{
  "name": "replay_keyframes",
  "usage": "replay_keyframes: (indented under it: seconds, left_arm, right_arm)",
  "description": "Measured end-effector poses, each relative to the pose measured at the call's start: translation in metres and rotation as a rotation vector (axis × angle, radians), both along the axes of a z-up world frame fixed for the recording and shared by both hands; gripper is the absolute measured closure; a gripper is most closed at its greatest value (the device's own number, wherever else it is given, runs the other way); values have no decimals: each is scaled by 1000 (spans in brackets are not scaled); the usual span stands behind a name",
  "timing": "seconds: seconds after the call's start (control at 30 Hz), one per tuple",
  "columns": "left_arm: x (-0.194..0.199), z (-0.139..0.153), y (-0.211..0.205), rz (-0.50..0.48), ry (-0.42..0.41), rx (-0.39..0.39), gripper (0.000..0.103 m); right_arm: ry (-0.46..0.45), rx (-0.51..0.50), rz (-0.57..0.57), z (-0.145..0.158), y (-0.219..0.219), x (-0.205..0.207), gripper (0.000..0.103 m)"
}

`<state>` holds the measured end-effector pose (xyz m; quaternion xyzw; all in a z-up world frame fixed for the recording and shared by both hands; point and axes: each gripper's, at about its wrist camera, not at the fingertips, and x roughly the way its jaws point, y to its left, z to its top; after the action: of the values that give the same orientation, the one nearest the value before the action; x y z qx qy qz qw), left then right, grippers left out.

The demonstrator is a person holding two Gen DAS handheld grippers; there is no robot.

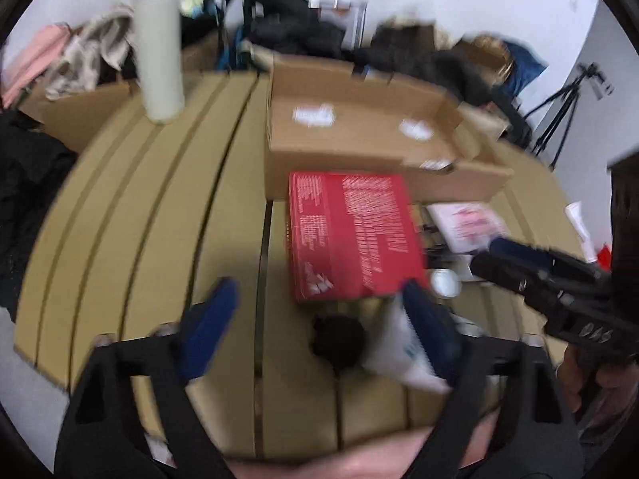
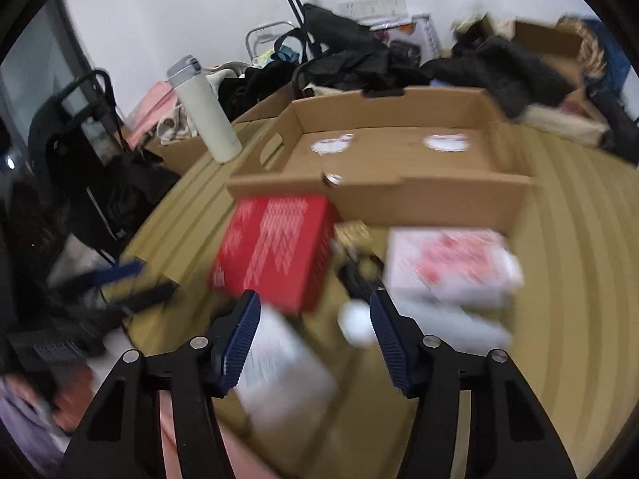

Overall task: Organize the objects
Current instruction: 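Reach the left tool to the red box and grasp it, then carry the red box with the left tool into the cardboard tray and release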

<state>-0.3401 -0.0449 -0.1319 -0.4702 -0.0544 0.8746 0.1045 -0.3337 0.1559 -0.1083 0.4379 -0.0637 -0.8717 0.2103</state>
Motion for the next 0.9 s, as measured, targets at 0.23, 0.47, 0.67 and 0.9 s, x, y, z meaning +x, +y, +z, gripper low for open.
replay_keyframes:
  seconds: [0.23,0.47,0.67,0.9]
  left_arm:
    - [-26,-34,-2,-61,-49,166,53]
    - [-17,3,1,-53,-12,179,58]
    - [48,66,17,-86,79,197,58]
    - [119,89,39,-135,79,245,58]
  right_arm:
    - [-159,-92,42,-49,-25,-56,51]
    - [-115,-130,38,-24,-18,-49,60]
    - [-38,-201,43,32,10,7,61]
    - [23,-195,35,67,38,82,70]
